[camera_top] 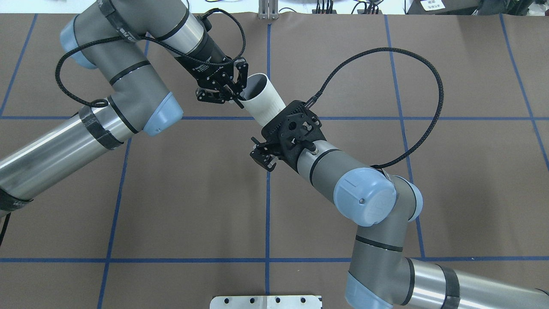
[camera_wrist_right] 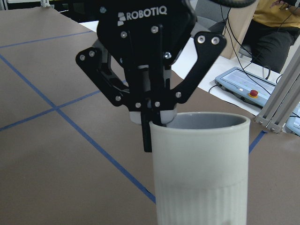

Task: Left arm hands cup to right arm to dump lemon

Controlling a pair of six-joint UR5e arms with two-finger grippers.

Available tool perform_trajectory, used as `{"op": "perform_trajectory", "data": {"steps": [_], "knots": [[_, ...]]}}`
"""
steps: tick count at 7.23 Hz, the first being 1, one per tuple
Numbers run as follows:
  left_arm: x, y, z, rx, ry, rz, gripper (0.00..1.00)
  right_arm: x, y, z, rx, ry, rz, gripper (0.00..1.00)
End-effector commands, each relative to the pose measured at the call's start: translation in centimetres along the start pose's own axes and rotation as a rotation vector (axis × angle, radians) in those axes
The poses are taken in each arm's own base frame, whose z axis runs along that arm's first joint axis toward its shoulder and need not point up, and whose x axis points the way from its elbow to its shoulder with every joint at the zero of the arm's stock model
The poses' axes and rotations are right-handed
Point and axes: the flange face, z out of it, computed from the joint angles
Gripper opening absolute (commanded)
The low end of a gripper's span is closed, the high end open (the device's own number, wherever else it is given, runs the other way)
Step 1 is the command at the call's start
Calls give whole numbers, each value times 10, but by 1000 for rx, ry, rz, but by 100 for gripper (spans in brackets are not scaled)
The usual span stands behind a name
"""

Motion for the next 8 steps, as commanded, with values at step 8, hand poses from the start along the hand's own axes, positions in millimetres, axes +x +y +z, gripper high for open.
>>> {"op": "perform_trajectory", "data": {"steps": [8], "knots": [[-3, 11, 0, -52, -3, 1, 0, 3, 6, 6, -1, 28, -3, 100]]}}
